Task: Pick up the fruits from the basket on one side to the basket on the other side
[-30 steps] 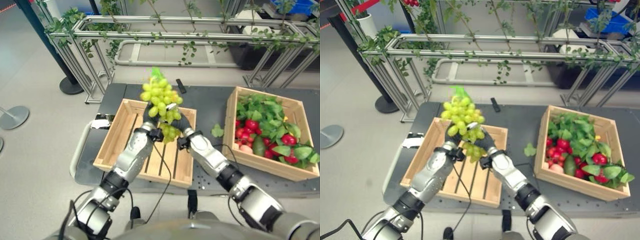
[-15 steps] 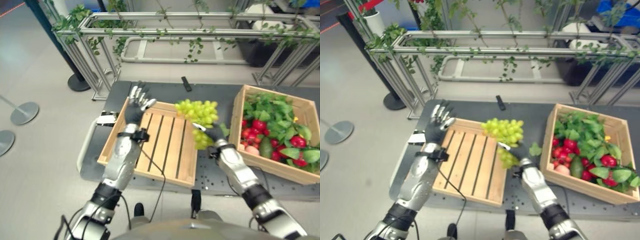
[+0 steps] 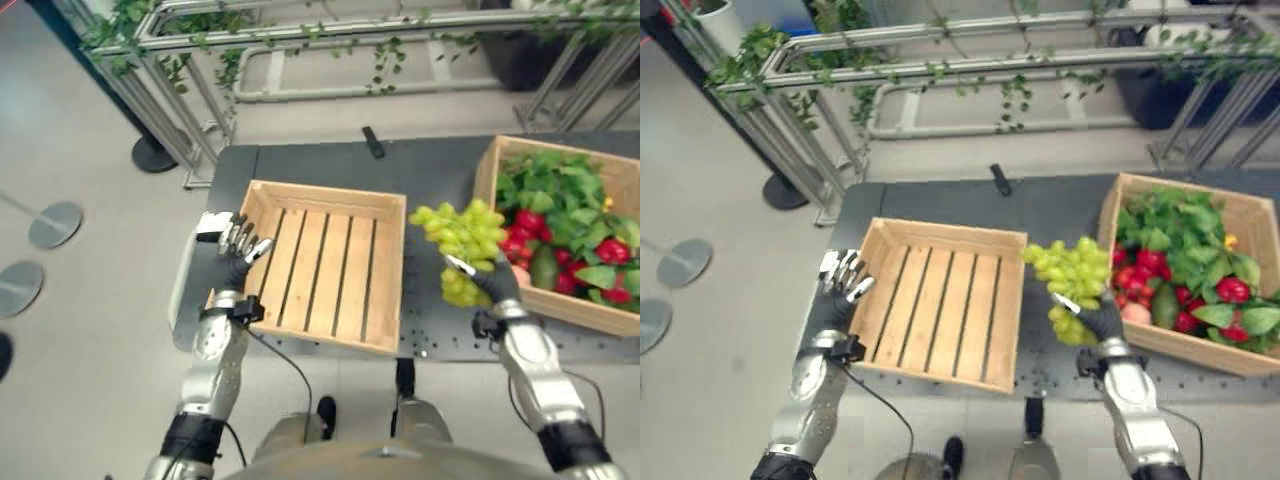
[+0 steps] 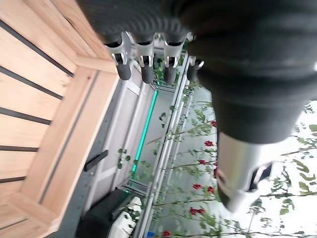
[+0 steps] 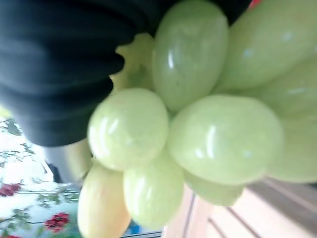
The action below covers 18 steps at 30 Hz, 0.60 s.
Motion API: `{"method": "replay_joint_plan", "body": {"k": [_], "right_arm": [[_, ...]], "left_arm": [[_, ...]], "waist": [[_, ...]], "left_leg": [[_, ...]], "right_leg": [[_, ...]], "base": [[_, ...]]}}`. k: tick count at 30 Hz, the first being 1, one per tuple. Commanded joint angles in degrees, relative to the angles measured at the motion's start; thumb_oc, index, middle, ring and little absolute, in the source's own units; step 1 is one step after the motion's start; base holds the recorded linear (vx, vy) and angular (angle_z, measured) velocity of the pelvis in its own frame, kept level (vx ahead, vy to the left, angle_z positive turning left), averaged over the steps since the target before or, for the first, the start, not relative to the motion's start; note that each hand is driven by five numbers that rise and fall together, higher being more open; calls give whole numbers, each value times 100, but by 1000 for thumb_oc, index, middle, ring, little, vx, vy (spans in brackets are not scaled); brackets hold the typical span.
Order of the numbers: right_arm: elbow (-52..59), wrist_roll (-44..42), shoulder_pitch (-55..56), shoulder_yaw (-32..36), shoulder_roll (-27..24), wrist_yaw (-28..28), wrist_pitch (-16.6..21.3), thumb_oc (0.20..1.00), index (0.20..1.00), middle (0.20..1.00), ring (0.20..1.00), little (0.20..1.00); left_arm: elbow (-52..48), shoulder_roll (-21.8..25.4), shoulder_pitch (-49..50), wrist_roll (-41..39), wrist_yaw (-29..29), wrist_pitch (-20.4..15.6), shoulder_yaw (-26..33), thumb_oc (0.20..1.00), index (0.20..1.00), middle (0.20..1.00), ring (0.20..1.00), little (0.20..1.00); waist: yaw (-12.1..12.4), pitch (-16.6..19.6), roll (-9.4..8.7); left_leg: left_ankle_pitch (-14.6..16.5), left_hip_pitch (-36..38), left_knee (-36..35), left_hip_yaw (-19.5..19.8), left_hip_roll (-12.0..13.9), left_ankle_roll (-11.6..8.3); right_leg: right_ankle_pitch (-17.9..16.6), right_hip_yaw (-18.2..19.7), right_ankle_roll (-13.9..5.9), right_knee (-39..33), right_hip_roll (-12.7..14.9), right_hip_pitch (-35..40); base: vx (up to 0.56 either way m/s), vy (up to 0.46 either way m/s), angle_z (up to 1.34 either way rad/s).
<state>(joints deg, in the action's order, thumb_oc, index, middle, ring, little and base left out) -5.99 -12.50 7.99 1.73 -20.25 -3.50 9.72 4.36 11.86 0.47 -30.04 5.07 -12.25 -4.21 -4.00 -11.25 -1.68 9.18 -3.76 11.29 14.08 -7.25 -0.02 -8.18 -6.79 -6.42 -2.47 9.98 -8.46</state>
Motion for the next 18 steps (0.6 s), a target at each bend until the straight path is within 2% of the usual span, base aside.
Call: {"method": "replay_joint_plan", "body": {"k": [1, 4, 6, 8, 9, 11, 14, 16, 18], "right_arm": [[194, -31, -138, 508, 48, 107, 422, 200, 200, 200, 200, 200], [253, -21, -8, 653, 108, 103, 403, 200, 200, 200, 200, 200], [289, -67, 143, 758, 241, 115, 410, 200, 200, 200, 200, 200], [228, -18, 154, 784, 281, 66, 374, 200, 200, 200, 200, 200], [217, -26, 142, 776, 292, 73, 353, 200, 200, 200, 200, 200], [241, 26, 167, 776, 286, 78, 339, 200, 200, 200, 200, 200], [251, -51, 216, 891, 331, 56, 338, 200, 200, 200, 200, 200], [291, -54, 232, 976, 330, 25, 340, 200, 200, 200, 200, 200], [296, -22, 219, 1037, 351, 5, 313, 200, 200, 200, 200, 200]], "left_arm": [[-132, 103, 218, 196, -235, -174, 182, 1000, 1000, 1000, 1000, 1000], [-144, 152, 242, 216, -272, -142, 230, 1000, 1000, 1000, 1000, 1000], [-188, 216, 240, 270, -267, -151, 206, 1000, 1000, 1000, 1000, 1000], [-184, 285, 186, 309, -269, -137, 200, 1000, 1000, 1000, 1000, 1000], [-211, 318, 173, 308, -251, -130, 192, 1000, 1000, 1000, 1000, 1000], [-247, 388, 185, 324, -262, -129, 194, 1000, 1000, 1000, 1000, 1000], [-325, 433, 189, 287, -291, -87, 190, 1000, 1000, 1000, 1000, 1000], [-358, 432, 161, 227, -298, -49, 214, 1000, 1000, 1000, 1000, 1000], [-389, 450, 150, 193, -299, -23, 233, 1000, 1000, 1000, 1000, 1000]], "waist": [[-77, 386, -24], [-173, 323, -56], [-286, 224, -120], [-365, 146, -194], [-389, 106, -193], [-296, 72, -158], [-145, 87, -104], [-30, 152, -20], [63, 254, 31]], "left_leg": [[736, 605, -71, -21, 168, 32], [659, 588, -250, -142, 180, 71], [371, 532, -722, -283, 192, 116], [193, 444, -825, -395, 140, 150], [118, 348, -802, -475, 167, 151], [17, 154, -785, -693, 242, 176], [-335, -91, -921, -1047, 447, 181], [-444, -213, -973, -1337, 623, 168], [-523, -281, -1007, -1600, 769, 132]], "right_leg": [[614, -245, 72, 286, -607, -119], [475, -165, -24, 331, -577, -311], [206, -25, -188, 330, -519, -661], [-26, 86, -351, 300, -478, -887], [1, 58, -406, 308, -449, -933], [267, -100, -365, 487, -465, -867], [742, -309, -208, 951, -323, -556], [1084, -428, -148, 1282, -155, -188], [1129, -534, -173, 1277, 137, 104]], "base": [[-93, 150, -3], [-191, 141, -14], [-317, 178, -35], [-319, 124, -36], [-332, 80, -55], [-319, 77, -78], [-329, 41, -97], [-309, 11, -86], [-198, -38, -90]]}}
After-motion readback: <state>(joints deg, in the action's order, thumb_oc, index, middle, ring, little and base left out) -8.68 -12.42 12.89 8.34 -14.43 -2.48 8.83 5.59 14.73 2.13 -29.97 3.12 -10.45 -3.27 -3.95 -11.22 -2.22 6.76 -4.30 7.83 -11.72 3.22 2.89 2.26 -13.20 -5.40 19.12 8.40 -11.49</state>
